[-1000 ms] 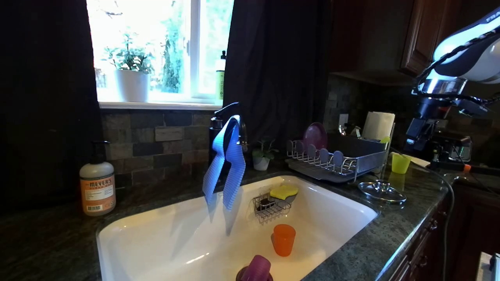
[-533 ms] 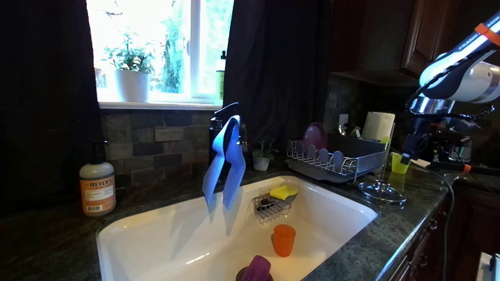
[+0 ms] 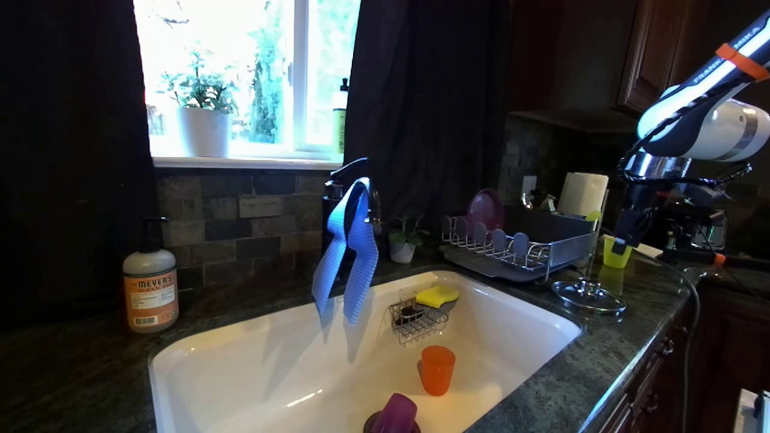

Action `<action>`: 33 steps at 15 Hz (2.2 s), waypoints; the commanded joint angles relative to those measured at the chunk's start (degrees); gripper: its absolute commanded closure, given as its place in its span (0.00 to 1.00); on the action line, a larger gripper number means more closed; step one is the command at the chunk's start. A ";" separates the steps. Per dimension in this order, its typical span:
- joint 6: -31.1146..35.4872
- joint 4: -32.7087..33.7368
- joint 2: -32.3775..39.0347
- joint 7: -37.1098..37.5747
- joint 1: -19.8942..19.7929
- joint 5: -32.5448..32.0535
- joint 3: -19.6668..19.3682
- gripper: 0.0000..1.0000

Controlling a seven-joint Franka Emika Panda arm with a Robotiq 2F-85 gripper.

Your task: Put the lid in the first line of the plate rack

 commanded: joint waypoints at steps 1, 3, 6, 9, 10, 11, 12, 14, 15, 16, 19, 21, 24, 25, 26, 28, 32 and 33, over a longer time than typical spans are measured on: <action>3.99 1.53 5.43 -2.88 3.14 6.11 -1.27 0.00; 6.97 2.18 8.30 -5.14 4.85 9.94 -1.70 0.00; 4.40 4.04 12.10 -7.77 6.00 14.51 -0.59 0.00; 4.08 5.71 16.02 -10.56 6.13 17.84 1.28 0.00; 4.07 6.35 17.31 -11.07 5.81 18.78 1.97 0.00; 3.99 6.85 18.41 -10.86 5.29 19.14 2.81 0.00; 4.18 7.44 19.83 -10.51 5.01 19.49 3.74 0.00; 4.49 7.82 21.51 -9.51 4.47 20.05 5.53 0.00; 4.59 7.96 22.23 -8.72 4.09 20.05 6.37 0.00; 5.51 7.56 22.42 -8.26 3.78 20.69 7.21 0.00; 6.54 7.08 23.07 -5.01 2.95 20.40 9.08 0.00; 6.38 6.69 22.76 -2.94 2.39 19.71 9.64 0.00; 5.81 5.52 21.70 1.81 1.67 16.28 9.52 0.00; 5.73 5.09 21.43 3.46 1.51 15.01 9.39 0.00; 5.88 4.61 21.12 5.28 1.32 13.46 9.25 0.00; 6.03 4.31 20.89 8.10 0.89 11.07 9.16 0.00; 7.53 5.00 20.94 13.23 0.22 4.38 8.70 0.00; 7.73 5.18 20.99 14.19 0.10 3.06 8.67 0.00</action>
